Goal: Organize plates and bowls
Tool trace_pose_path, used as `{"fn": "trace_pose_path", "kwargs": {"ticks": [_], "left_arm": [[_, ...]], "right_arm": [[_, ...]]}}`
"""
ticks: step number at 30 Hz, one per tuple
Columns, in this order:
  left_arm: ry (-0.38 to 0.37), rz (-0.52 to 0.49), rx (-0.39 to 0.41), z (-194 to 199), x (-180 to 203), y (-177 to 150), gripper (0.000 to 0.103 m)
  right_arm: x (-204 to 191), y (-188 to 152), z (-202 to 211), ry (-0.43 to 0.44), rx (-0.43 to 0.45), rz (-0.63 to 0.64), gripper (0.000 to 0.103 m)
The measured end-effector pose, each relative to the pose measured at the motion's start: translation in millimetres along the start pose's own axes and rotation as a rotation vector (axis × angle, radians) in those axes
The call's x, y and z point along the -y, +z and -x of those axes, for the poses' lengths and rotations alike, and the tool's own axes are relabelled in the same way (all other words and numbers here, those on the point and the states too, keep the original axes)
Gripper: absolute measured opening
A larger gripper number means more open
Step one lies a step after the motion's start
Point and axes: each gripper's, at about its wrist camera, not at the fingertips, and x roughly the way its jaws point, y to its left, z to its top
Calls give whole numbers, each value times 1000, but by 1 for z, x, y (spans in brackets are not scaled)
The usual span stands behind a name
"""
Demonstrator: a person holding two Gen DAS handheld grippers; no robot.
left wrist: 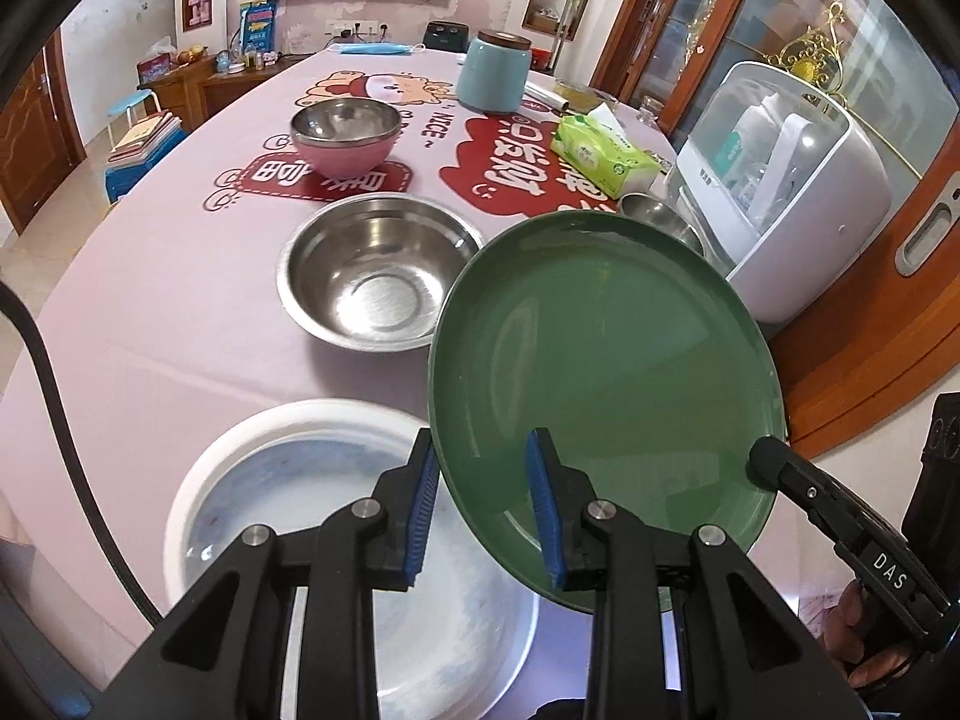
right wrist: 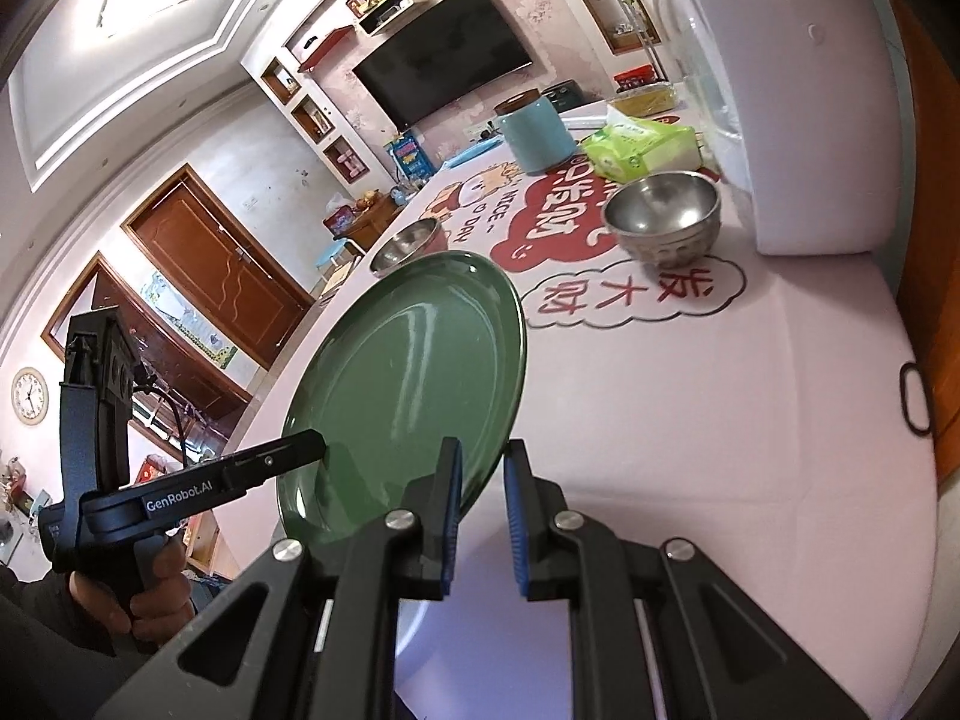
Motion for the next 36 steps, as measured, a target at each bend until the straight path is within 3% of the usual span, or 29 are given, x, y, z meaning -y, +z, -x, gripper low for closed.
{"fn": "trace_pose_path", "kwargs": {"ticks": [15, 36], "left_arm": [[-3, -36, -71, 14, -39, -29, 28], [44, 50, -197, 5, -113, -72, 28]], "right_arm": [[-33, -43, -9, -27, -49, -20, 14], [-85, -89, -52, -51, -209, 67, 15]]}}
